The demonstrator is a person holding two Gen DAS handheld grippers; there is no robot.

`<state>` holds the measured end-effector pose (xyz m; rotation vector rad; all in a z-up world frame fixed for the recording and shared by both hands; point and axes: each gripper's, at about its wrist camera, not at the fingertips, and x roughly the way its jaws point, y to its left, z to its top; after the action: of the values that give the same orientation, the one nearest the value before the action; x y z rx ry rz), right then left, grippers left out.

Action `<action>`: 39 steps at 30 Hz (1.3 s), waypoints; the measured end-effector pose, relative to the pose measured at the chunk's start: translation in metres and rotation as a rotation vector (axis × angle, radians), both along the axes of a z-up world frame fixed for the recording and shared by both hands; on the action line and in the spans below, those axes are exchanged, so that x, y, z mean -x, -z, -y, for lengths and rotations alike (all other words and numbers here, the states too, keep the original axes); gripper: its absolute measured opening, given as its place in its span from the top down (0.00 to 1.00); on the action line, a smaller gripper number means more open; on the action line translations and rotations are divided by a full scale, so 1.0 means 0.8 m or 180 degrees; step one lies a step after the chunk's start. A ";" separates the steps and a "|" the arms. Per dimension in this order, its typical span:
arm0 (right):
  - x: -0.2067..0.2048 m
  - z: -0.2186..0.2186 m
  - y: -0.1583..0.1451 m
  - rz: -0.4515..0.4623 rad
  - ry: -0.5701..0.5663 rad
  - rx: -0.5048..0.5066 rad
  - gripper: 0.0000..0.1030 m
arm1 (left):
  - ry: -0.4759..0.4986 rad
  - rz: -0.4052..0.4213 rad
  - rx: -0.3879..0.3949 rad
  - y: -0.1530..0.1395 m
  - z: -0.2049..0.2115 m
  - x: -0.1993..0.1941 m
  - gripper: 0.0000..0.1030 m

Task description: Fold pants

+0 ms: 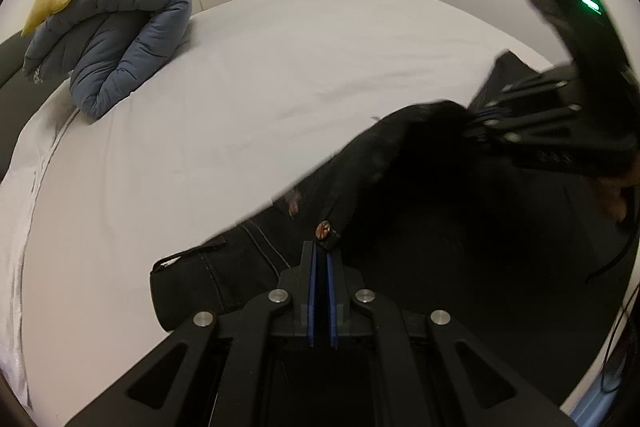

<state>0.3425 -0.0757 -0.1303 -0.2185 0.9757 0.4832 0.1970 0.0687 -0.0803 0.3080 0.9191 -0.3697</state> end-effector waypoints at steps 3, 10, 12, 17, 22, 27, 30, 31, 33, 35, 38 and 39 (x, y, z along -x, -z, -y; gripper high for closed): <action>0.058 -0.022 0.005 0.0190 -0.0291 0.0472 0.98 | 0.0130 -0.0130 -0.0010 0.012 -0.008 0.032 0.96; 0.187 -0.080 0.036 0.0542 -0.0803 0.1235 0.98 | 0.0710 -0.0105 -0.0594 0.036 0.005 0.133 0.96; 0.214 -0.099 0.044 0.0618 -0.0902 0.1399 0.98 | 0.0835 -0.0132 -0.0681 0.045 0.004 0.155 0.96; 0.258 -0.127 0.057 0.0702 -0.1038 0.1617 0.98 | 0.0988 -0.0196 -0.0779 0.056 -0.002 0.200 0.97; 0.293 -0.157 0.084 0.0719 -0.1215 0.1841 0.98 | 0.0997 -0.0291 -0.0811 0.067 -0.011 0.221 0.97; 0.313 -0.174 0.092 0.0731 -0.1271 0.1928 0.98 | 0.1058 -0.0291 -0.0858 0.066 -0.015 0.232 0.97; 0.332 -0.174 0.091 0.0720 -0.1292 0.1967 0.98 | 0.1111 -0.0310 -0.0846 0.064 -0.017 0.237 0.97; 0.334 -0.178 0.093 0.0712 -0.1295 0.1971 0.98 | 0.1124 -0.0312 -0.0850 0.064 -0.019 0.241 0.97; 0.352 -0.171 0.094 0.0686 -0.1299 0.1979 0.98 | 0.1142 -0.0328 -0.0863 0.067 -0.019 0.243 0.97; 0.349 -0.171 0.093 0.0673 -0.1309 0.1992 0.98 | 0.1138 -0.0336 -0.0874 0.070 -0.017 0.241 0.97; 0.338 -0.179 0.103 0.0651 -0.1299 0.2014 0.98 | 0.1066 -0.0377 -0.0820 0.076 -0.023 0.235 0.95; 0.340 -0.173 0.107 0.0624 -0.1273 0.1987 0.97 | 0.1021 -0.0390 -0.0798 0.077 -0.028 0.228 0.93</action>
<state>0.0705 0.0631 -0.2158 -1.0187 0.8675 0.4960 0.0143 0.0908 -0.1421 0.6735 1.0405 -0.5740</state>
